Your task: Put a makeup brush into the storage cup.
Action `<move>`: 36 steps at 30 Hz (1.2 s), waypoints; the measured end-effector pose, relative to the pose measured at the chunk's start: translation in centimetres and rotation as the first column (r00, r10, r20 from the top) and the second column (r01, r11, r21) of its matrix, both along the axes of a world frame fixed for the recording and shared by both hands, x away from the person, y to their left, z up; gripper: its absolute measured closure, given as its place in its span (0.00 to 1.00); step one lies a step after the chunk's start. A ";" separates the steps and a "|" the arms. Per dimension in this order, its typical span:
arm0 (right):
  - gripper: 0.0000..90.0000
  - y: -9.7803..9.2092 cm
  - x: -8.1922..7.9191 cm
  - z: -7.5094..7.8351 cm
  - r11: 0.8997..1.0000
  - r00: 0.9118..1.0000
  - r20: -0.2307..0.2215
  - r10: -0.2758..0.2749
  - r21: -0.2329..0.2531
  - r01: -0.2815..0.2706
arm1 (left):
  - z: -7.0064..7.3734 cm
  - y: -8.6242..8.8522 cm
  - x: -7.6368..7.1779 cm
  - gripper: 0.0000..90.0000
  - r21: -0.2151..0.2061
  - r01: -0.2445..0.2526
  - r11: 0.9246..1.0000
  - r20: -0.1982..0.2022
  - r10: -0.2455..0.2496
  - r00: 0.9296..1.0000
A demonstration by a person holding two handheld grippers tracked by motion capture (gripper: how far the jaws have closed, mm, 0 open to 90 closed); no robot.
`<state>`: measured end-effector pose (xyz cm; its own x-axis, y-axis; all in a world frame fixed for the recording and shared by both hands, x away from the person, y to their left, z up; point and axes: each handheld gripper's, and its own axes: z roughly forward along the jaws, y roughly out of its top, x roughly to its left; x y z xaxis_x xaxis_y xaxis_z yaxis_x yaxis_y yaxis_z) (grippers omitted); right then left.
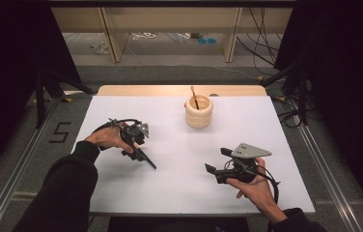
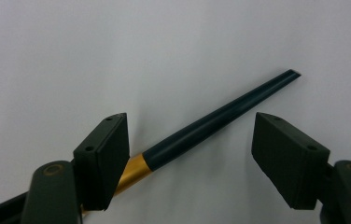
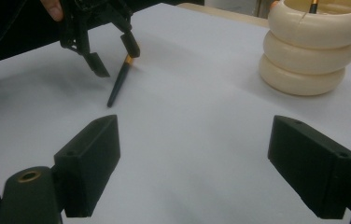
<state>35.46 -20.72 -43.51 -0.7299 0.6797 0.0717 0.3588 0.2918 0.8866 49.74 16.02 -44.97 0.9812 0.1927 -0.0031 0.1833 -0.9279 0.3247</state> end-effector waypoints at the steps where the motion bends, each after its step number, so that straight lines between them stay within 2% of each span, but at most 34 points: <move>1: 0.20 0.1 0.1 -0.1 1.000 1.000 0.007 0.007 0.020 -0.008 | 0.0 -0.1 0.0 0.32 -0.011 -0.008 1.000 0.003 0.008 1.000; 4: 0.20 0.1 0.0 -0.1 1.000 1.000 0.002 0.008 0.011 -0.008 | 0.2 -0.2 0.3 0.34 0.005 0.016 1.000 -0.003 -0.016 1.000; 5: 0.20 0.2 0.1 -0.2 1.000 1.000 0.007 0.013 0.025 -0.013 | 0.0 -0.3 0.2 0.34 -0.004 0.004 1.000 -0.011 -0.004 1.000; 6: 0.20 0.2 0.0 -0.1 1.000 1.000 0.001 0.011 0.013 -0.011 | -0.2 -0.3 0.2 0.34 0.000 0.007 1.000 -0.015 -0.007 1.000; 8: 0.20 0.2 0.0 -0.1 1.000 1.000 -0.002 0.013 0.011 -0.013 | -0.3 -0.3 0.4 0.35 0.030 0.027 0.999 -0.012 -0.026 1.000; 12: 0.20 0.2 0.0 -0.1 1.000 1.000 -0.003 0.015 0.008 -0.015 | -0.6 -0.2 0.6 0.38 0.043 0.022 0.999 -0.006 -0.022 1.000; 21: 0.20 0.2 0.0 -0.1 1.000 1.000 -0.009 0.020 0.004 -0.020 | -1.2 -0.4 0.9 0.45 0.065 0.025 0.998 -0.031 -0.023 0.999; 26: 0.21 0.4 0.0 -0.3 0.999 1.000 -0.005 0.026 0.024 -0.025 | -1.2 -0.4 0.9 0.51 0.080 0.023 0.997 -0.033 -0.021 0.999; 30: 0.21 0.4 0.1 -0.3 0.999 1.000 -0.007 0.028 0.022 -0.028 | -1.0 -0.6 0.9 0.60 0.128 0.045 0.991 -0.027 -0.042 0.999; 32: 0.21 0.4 0.0 -0.3 0.999 0.999 -0.008 0.032 0.024 -0.032 | -1.0 -0.8 0.8 0.62 0.138 0.047 0.989 -0.027 -0.043 0.999; 33: 0.21 0.3 0.0 -0.2 1.000 0.999 -0.016 0.027 0.007 -0.027 | -1.0 -0.9 0.9 0.64 0.142 0.054 0.988 -0.026 -0.051 0.998; 36: 0.21 0.3 -0.1 -0.2 0.999 0.999 -0.018 0.031 0.005 -0.031 | -0.9 -0.9 0.8 0.72 0.146 0.055 0.988 -0.030 -0.051 0.998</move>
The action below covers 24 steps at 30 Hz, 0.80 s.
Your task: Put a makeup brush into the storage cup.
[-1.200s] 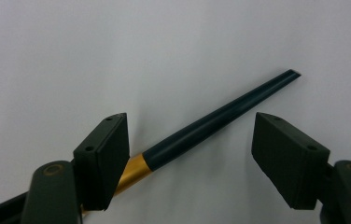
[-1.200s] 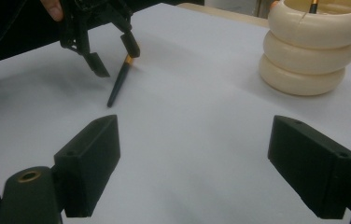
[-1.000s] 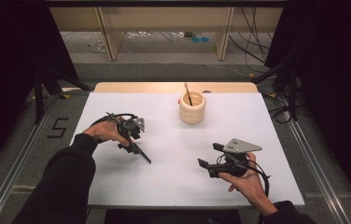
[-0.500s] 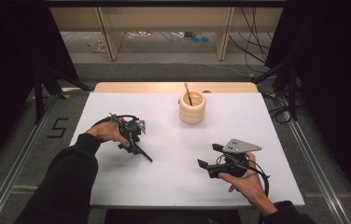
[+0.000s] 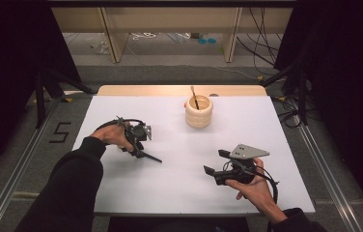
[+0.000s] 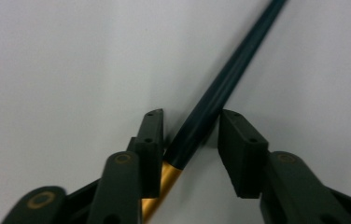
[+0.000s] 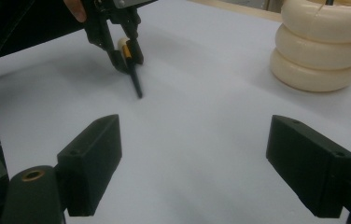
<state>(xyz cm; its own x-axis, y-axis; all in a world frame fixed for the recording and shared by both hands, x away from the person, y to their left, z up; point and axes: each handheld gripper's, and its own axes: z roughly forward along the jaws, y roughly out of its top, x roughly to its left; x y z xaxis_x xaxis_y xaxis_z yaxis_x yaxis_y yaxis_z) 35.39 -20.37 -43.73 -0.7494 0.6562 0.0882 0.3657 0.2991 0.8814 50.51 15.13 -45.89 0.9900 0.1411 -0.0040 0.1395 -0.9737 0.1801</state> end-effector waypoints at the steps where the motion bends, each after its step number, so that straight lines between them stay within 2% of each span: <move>1: 0.21 0.0 0.0 0.0 1.000 1.000 -0.002 0.001 0.000 -0.001 | 0.0 0.0 0.1 0.73 0.002 0.009 1.000 0.003 -0.009 1.000; 5: 0.21 0.1 0.0 0.0 1.000 1.000 -0.009 0.006 0.005 -0.006 | 0.0 0.1 0.0 0.78 0.007 0.007 1.000 0.000 -0.007 1.000; 7: 0.21 0.1 0.1 -0.1 1.000 1.000 0.004 0.010 0.014 -0.010 | 0.0 0.0 -0.1 0.80 0.013 0.003 1.000 0.001 -0.003 1.000; 9: 0.21 0.1 0.0 -0.1 1.000 1.000 -0.005 0.008 -0.001 -0.008 | 0.0 -0.1 -0.1 0.81 0.017 -0.005 1.000 0.003 0.005 1.000; 14: 0.21 0.1 0.0 -0.1 1.000 1.000 -0.005 0.009 -0.002 -0.009 | 0.0 -0.2 -0.1 0.82 0.026 -0.013 1.000 0.000 0.013 1.000; 24: 0.22 0.2 0.0 -0.1 1.000 1.000 -0.011 0.016 -0.008 -0.017 | 0.1 -0.7 -0.2 0.87 0.064 -0.062 0.996 -0.011 0.063 0.998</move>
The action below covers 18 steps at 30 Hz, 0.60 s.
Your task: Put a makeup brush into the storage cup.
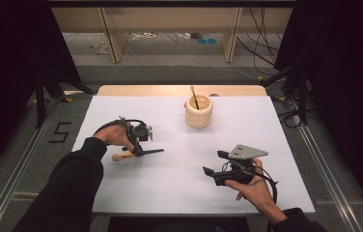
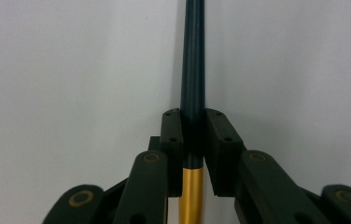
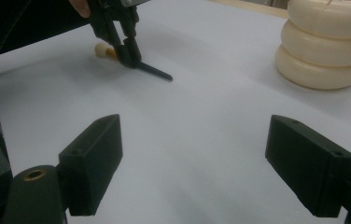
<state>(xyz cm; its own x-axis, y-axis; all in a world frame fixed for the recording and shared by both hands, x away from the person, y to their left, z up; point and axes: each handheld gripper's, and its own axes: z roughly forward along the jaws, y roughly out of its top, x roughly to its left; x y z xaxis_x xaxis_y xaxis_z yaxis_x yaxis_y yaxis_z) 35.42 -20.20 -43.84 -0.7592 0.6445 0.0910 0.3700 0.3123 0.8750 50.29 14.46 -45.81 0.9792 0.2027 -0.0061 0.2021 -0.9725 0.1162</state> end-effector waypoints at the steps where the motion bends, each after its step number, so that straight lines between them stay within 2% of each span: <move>1: 0.22 0.0 0.0 0.0 1.000 1.000 -0.001 0.000 0.000 0.000 | 0.0 -0.1 0.0 0.87 0.002 -0.004 1.000 0.001 0.004 1.000; 3: 0.22 0.1 0.0 -0.1 1.000 1.000 0.002 -0.003 0.003 0.003 | 0.0 -0.2 -0.2 0.87 0.007 -0.030 1.000 -0.015 0.030 0.999; 9: 0.22 0.1 0.0 0.0 1.000 1.000 0.000 -0.002 -0.001 0.002 | 0.0 -0.2 -0.2 0.87 0.015 -0.038 0.999 -0.020 0.039 0.999; 18: 0.22 0.1 0.0 -0.1 1.000 1.000 -0.001 -0.001 -0.002 0.001 | 0.3 0.0 -0.4 0.87 -0.003 -0.041 0.999 -0.023 0.041 0.999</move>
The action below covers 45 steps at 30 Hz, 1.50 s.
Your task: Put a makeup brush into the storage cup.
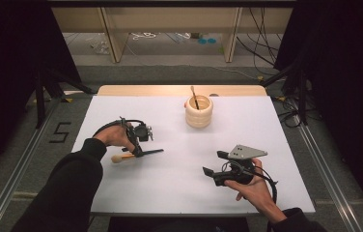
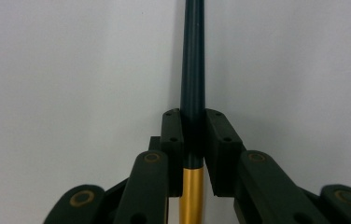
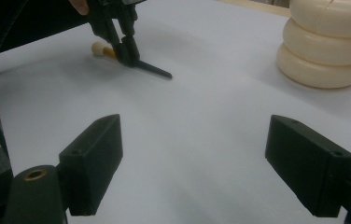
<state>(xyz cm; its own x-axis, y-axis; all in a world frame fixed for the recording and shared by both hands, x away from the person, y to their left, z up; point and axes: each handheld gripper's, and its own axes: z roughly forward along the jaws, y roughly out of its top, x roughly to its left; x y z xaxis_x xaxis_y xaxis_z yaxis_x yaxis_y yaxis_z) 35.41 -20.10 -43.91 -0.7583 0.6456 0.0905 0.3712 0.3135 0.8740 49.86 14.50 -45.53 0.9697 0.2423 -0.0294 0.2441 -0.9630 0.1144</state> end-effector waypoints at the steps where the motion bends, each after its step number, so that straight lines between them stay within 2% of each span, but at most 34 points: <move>1: 0.22 0.0 0.0 0.0 1.000 1.000 0.000 0.000 0.000 0.000 | 0.1 0.0 0.0 0.87 -0.004 0.000 1.000 0.002 0.000 1.000; 6: 0.22 0.1 0.0 0.0 1.000 1.000 0.001 0.004 0.001 -0.004 | 0.8 0.1 -0.2 0.87 -0.027 0.006 1.000 0.000 -0.006 1.000; 8: 0.22 0.1 0.0 0.0 1.000 1.000 0.003 0.005 0.000 -0.005 | 1.1 0.2 -0.1 0.87 -0.035 0.028 0.999 0.018 -0.027 0.999; 9: 0.22 0.1 0.0 0.0 1.000 1.000 0.003 0.005 -0.001 -0.005 | 1.2 0.2 -0.2 0.87 -0.044 0.015 0.999 0.015 -0.014 1.000; 11: 0.22 0.0 -0.1 0.1 1.000 1.000 0.000 0.004 -0.016 -0.004 | 1.5 0.3 -0.2 0.87 -0.049 0.029 0.998 0.017 -0.028 0.999; 14: 0.22 0.1 -0.1 0.1 1.000 1.000 0.009 0.011 -0.009 -0.011 | 1.8 0.4 -0.5 0.87 -0.057 0.026 0.998 0.013 -0.025 1.000; 18: 0.22 0.3 -0.2 0.1 1.000 0.999 0.032 0.014 -0.019 -0.013 | 2.3 0.3 -1.0 0.87 -0.068 0.023 0.997 0.010 -0.022 1.000; 20: 0.22 0.4 -0.2 0.2 0.999 0.999 0.029 0.023 -0.026 -0.022 | 2.6 0.1 -1.3 0.87 -0.073 0.027 0.997 0.012 -0.026 1.000; 23: 0.22 0.4 -0.3 0.2 0.999 0.999 0.039 0.023 -0.037 -0.021 | 3.1 -0.3 -1.9 0.87 -0.091 0.016 0.996 -0.019 -0.017 1.000; 27: 0.22 0.6 -0.5 0.4 0.998 0.998 0.054 0.032 -0.053 -0.030 | 3.9 -0.9 -2.8 0.87 -0.113 -0.003 0.994 -0.038 -0.001 0.999; 33: 0.22 1.3 -1.0 0.7 0.994 0.992 0.104 0.065 -0.093 -0.055 | 4.7 -1.8 -4.1 0.87 -0.171 -0.038 0.984 -0.082 0.024 0.996; 37: 0.21 1.9 -1.4 1.0 0.988 0.983 0.158 0.094 -0.134 -0.073 | 4.9 -2.5 -4.9 0.87 -0.183 -0.059 0.981 -0.120 0.037 0.992; 39: 0.20 2.3 -1.7 1.1 0.985 0.974 0.199 0.110 -0.155 -0.079 | 4.9 -3.0 -5.1 0.87 -0.181 -0.040 0.983 -0.136 0.015 0.991; 42: 0.19 2.9 -2.2 1.4 0.977 0.960 0.241 0.140 -0.192 -0.094 | 5.2 -3.7 -5.6 0.87 -0.193 -0.041 0.980 -0.153 0.012 0.988; 45: 0.18 3.5 -2.6 1.5 0.964 0.945 0.273 0.179 -0.242 -0.113 | 5.5 -4.3 -5.8 0.87 -0.202 -0.027 0.979 -0.161 -0.006 0.987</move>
<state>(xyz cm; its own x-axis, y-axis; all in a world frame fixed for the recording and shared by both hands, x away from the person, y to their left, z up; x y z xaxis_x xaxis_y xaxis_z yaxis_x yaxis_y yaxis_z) 32.79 -16.60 -42.39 -0.8172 0.5043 -0.2789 0.0482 0.5420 0.8390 44.02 10.19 -40.00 0.9459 0.2258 -0.2331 0.2853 -0.9209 0.2656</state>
